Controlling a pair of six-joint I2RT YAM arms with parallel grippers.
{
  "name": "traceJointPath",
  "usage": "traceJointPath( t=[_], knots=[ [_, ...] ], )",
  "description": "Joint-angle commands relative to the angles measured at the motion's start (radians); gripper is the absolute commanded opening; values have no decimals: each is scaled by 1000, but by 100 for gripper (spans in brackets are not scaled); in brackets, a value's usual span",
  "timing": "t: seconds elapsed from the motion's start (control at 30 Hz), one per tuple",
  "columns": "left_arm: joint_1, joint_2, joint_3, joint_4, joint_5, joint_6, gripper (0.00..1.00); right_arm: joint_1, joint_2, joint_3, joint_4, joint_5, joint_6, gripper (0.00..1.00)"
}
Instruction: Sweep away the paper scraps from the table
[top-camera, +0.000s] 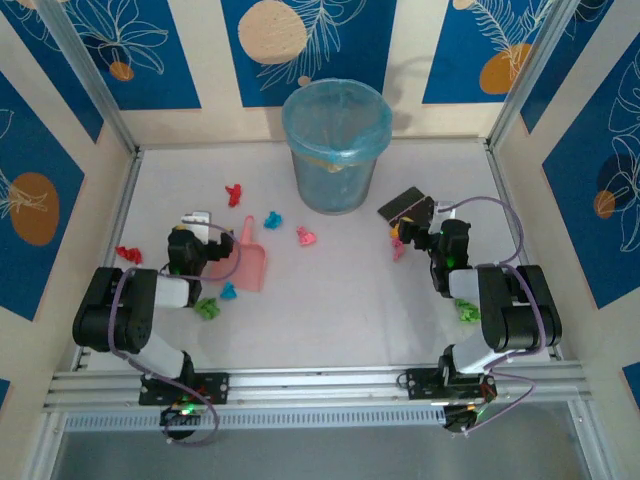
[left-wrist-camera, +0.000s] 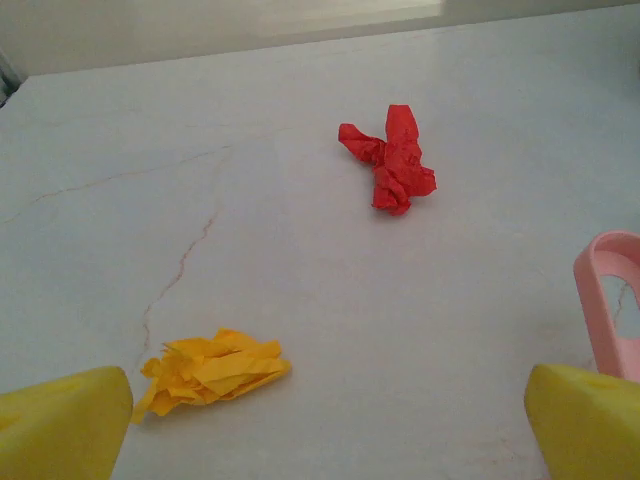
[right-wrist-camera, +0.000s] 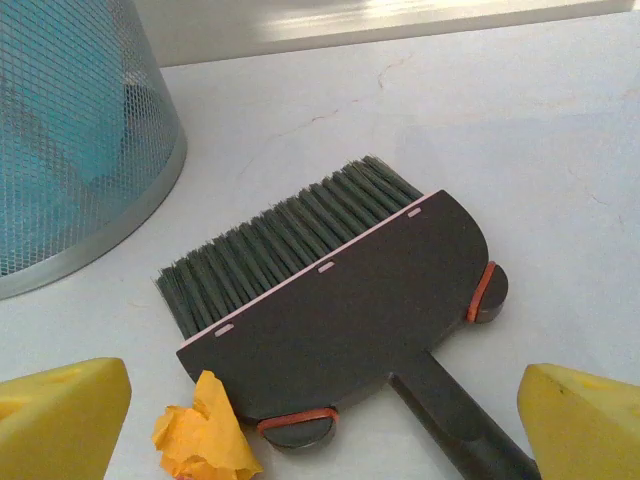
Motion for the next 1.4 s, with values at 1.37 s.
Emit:
traceJointPath(
  t=[1.37],
  knots=[
    [-168, -590, -28, -240, -224, -222, 100, 168, -482, 160, -596, 131, -8, 99]
  ],
)
